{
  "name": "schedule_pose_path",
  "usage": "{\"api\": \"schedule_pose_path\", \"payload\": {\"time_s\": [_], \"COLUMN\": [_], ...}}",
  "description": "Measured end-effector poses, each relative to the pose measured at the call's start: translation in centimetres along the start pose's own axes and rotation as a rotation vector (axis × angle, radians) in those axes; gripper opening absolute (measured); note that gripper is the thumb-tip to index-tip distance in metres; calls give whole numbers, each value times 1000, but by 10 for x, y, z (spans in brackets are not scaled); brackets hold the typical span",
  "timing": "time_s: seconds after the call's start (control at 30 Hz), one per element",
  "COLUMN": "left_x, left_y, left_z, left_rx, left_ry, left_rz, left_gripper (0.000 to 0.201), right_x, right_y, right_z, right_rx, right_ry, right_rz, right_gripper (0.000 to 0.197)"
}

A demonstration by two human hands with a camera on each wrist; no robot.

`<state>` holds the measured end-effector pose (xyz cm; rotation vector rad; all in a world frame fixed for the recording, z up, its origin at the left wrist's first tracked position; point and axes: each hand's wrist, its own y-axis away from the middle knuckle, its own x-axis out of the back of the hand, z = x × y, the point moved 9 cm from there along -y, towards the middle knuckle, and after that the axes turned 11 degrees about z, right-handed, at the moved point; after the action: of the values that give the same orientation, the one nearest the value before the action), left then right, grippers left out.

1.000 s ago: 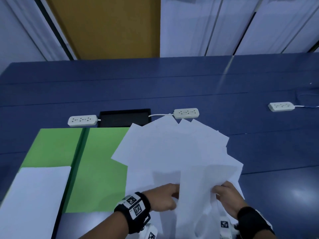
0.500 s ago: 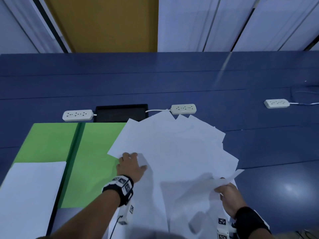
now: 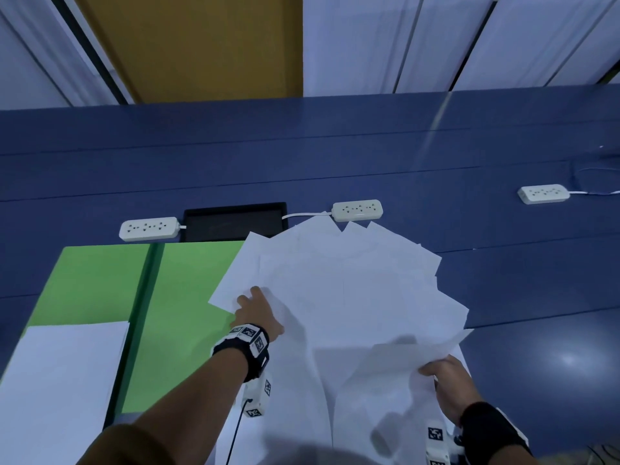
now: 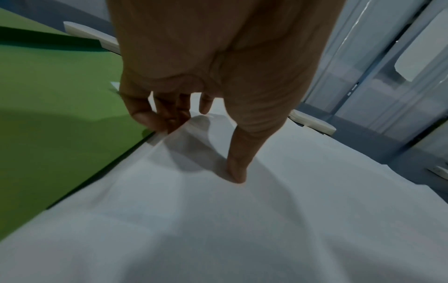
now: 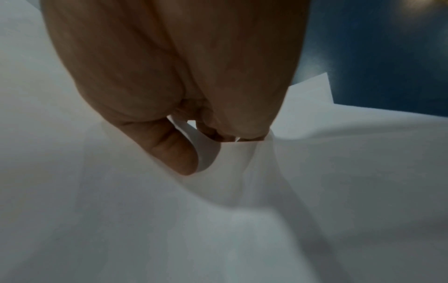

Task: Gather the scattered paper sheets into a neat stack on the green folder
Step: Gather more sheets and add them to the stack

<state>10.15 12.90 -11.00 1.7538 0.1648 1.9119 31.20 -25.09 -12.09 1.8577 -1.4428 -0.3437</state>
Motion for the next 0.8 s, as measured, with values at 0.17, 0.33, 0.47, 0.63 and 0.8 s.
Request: {"api": "schedule_pose_path", "payload": {"time_s": [0.17,0.33,0.47,0.63,0.8], "left_x": [8,21,24,41,64], "left_y": [9,20,29,69,116], "left_z": [1,10,21,44,60], "left_rx": [-118,-260,-348,-587,-699], "left_ry": [-80,-3,348,571,606], "left_rz": [151,275,183,46,-56], "left_gripper": [101,85,80,90,71], "right_x": [5,5,5,7,-15], "right_y": [-8,-12,-10,-11,7], "right_z": [5,6,4,9,-22], "right_rx": [-25,-21,-14,-62,34], "right_ry": [-13,4,13,18,-24], "right_rz": [62,53,41,62,-66], "right_gripper": [42,44,45,66,36]}}
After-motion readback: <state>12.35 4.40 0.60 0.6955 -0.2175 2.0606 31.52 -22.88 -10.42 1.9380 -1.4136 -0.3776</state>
